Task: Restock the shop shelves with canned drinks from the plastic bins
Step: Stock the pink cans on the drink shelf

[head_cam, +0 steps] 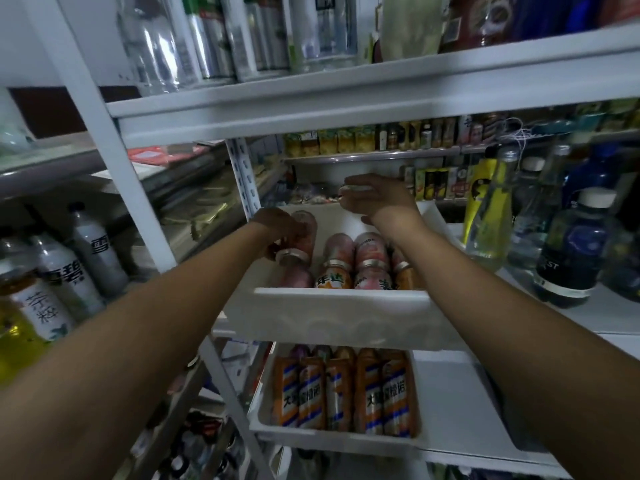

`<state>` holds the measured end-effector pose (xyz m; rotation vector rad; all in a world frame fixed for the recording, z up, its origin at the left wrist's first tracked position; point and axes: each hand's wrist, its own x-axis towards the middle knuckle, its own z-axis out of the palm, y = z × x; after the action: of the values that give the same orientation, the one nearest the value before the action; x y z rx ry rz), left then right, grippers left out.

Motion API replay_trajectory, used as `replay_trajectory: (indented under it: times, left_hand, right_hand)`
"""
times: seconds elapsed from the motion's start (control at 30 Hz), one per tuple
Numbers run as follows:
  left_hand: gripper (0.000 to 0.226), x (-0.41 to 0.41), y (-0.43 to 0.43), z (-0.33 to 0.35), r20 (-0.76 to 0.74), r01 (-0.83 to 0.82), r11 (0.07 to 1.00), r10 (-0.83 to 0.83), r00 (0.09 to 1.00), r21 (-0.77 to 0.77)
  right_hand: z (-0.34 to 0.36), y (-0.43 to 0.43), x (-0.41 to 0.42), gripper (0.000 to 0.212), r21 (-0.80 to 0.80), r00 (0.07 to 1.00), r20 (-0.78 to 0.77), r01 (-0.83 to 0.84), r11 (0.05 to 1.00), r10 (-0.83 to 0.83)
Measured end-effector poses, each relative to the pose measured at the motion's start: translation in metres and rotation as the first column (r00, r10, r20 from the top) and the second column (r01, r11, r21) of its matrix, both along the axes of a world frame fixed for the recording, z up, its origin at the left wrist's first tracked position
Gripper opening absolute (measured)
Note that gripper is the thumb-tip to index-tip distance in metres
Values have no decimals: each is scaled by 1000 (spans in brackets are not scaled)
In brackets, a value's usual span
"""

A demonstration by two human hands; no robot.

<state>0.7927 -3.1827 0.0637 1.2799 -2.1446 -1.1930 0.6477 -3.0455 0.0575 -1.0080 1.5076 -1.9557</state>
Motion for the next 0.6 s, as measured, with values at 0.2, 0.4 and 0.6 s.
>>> replay_trajectory:
  times: [0.2, 0.4, 0.6]
  left_hand:
    - [29, 32, 11, 18, -456, 134, 983, -61, 888, 129]
    - [63, 53, 36, 42, -578, 241, 971, -197, 792, 0]
    - [43, 84, 60, 48, -681, 291, 956, -197, 706, 25]
  right_hand:
    - [-2, 8, 7, 31, 91, 998, -55, -2, 996, 7]
    - [15, 23, 41, 40, 55, 985, 63, -167, 984, 164]
    - [27, 37, 80, 37, -11, 938, 91, -334, 943, 334]
